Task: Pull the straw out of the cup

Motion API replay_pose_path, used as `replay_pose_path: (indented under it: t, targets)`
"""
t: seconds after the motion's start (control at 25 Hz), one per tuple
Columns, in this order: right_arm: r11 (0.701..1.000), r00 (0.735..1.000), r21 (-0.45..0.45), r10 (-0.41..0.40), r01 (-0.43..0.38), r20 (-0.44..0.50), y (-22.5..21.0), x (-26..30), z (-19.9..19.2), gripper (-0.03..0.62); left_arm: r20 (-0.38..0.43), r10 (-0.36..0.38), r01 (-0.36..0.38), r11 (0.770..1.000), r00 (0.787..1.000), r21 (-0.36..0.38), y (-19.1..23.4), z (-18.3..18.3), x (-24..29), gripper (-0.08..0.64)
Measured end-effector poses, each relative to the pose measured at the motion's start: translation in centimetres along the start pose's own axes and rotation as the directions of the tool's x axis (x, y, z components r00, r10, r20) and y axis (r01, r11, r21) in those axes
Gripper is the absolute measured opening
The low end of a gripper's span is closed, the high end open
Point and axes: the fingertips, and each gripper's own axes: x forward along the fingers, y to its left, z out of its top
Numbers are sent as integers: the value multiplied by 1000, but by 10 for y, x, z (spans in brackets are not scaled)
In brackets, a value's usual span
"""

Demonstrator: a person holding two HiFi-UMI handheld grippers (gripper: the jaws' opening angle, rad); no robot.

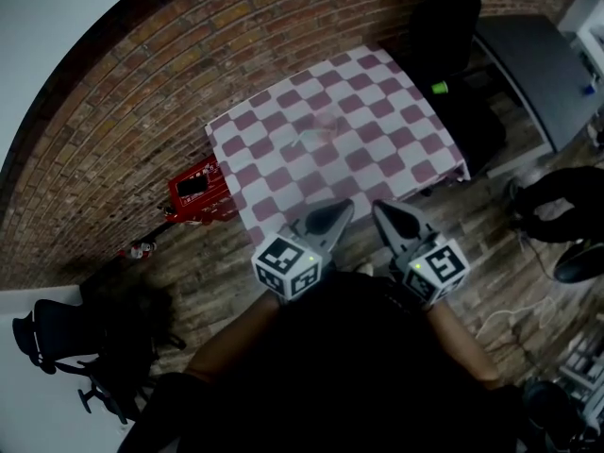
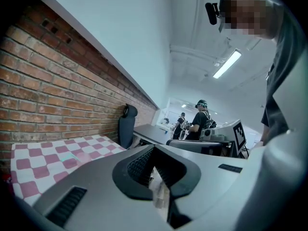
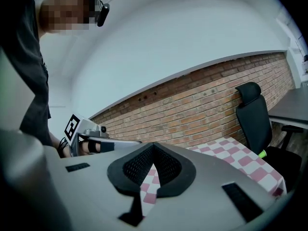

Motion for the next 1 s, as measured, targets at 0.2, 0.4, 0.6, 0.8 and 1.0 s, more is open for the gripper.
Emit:
replay_pose_path:
  t: [0.2,0.4,0.6,0.8,1.0]
  targets:
    - [1000,1000,-28,9,-9,2,14,43,9,9,13,21,-21,1000,1000,21,38,15,-22,12]
    - [999,1000,-30,16,-16,11,33,81,15,9,27,43,-43,999,999,24,69,25,-53,12]
    - [999,999,-37,-8,6,-38,47,110,1,9,29,62,-63,998,998,6,97,21,-81,11]
    - [999,997,-38,-2,-1,-76,55,127,-9,9,37,75,-73,996,996,-55,115,12,-95,11]
    - [999,996,-24,34,-36,-83,50,139,-13,11,33,98,-96,993,995,-72,128,11,-95,11]
